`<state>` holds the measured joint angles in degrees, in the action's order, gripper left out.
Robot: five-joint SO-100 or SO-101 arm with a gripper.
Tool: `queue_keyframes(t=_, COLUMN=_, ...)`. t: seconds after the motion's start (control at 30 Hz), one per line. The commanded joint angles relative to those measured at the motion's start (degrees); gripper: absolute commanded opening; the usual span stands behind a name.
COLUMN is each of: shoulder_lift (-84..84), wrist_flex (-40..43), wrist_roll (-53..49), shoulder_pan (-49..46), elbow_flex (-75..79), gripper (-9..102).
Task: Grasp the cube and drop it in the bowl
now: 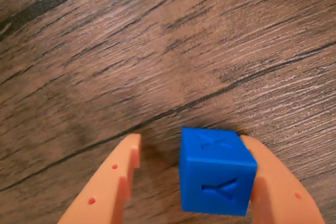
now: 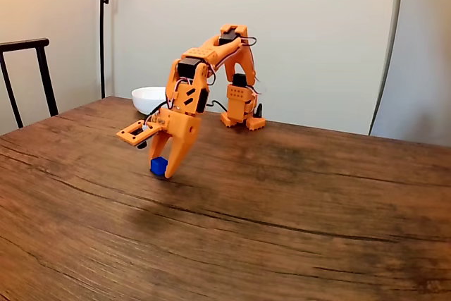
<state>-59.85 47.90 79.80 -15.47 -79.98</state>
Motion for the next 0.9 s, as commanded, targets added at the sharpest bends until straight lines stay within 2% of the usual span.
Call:
queue_keyframes(t=0.0, shoulder_lift=1.32, wrist_flex=0.35, wrist_roll=0.09, shoulder_pan=1.14, elbow_flex=1.32, gripper=24)
queue_keyframes(t=0.33, shoulder_lift=2.02, wrist_flex=0.35, wrist_roll=0.0, shoulder_pan=1.41, elbow_flex=0.79, gripper=24)
queue_keyframes(t=0.57, shoulder_lift=1.23, wrist_flex=6.24, wrist_roll=0.09, shoulder_pan=1.41, elbow_flex=1.41, gripper=24)
queue_keyframes(t=0.87, shoulder_lift=1.32, wrist_flex=5.62, wrist_roll=0.09, shoulder_pan=1.58, elbow_flex=1.41, gripper=24)
